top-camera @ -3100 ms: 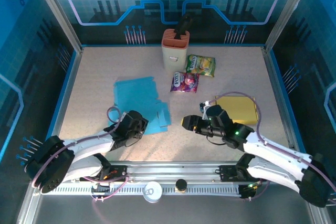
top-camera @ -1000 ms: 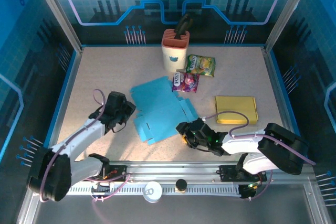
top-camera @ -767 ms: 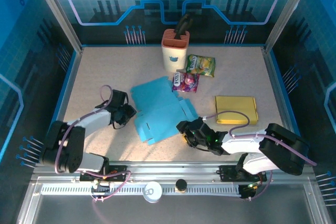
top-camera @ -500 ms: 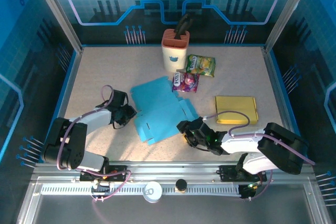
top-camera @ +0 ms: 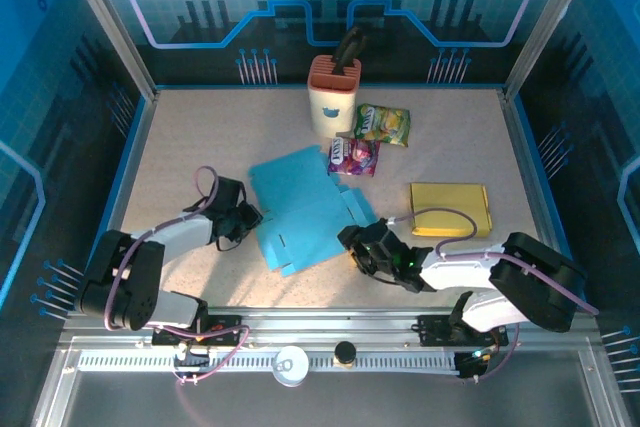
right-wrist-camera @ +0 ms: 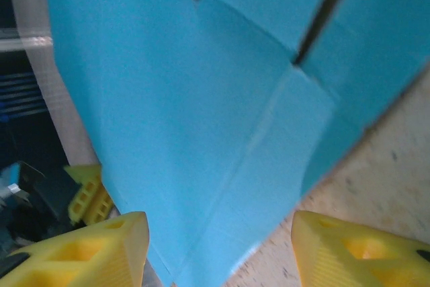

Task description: Fold the paper box

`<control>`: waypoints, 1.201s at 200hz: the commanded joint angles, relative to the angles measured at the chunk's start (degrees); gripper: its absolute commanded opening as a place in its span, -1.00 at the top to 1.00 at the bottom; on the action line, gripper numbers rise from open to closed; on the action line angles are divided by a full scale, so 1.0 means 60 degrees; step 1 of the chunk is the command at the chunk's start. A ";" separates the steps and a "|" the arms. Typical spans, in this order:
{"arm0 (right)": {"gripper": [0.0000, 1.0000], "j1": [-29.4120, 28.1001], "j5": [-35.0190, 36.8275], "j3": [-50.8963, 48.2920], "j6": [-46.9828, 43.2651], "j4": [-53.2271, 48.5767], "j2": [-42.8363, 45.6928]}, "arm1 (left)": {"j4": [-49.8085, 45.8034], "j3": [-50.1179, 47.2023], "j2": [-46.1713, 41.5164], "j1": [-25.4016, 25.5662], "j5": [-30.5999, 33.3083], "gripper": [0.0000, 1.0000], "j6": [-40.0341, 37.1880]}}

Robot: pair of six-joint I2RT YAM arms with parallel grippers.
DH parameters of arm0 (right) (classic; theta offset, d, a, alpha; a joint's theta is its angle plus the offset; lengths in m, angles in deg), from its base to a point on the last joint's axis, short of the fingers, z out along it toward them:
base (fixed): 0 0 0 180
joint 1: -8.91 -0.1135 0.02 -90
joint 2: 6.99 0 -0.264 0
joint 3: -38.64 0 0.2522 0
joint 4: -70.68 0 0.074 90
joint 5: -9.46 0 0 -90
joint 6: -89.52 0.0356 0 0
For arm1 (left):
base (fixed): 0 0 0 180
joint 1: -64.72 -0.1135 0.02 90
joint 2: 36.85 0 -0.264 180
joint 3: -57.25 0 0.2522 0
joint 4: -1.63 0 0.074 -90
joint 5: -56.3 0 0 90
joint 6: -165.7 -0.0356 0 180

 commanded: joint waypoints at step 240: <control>-0.15 0.0299 0.0130 0.0279 -0.0085 -0.0206 -0.0426 | -0.0500 -0.0311 -0.0802 0.1019 -0.0522 0.60 0.0410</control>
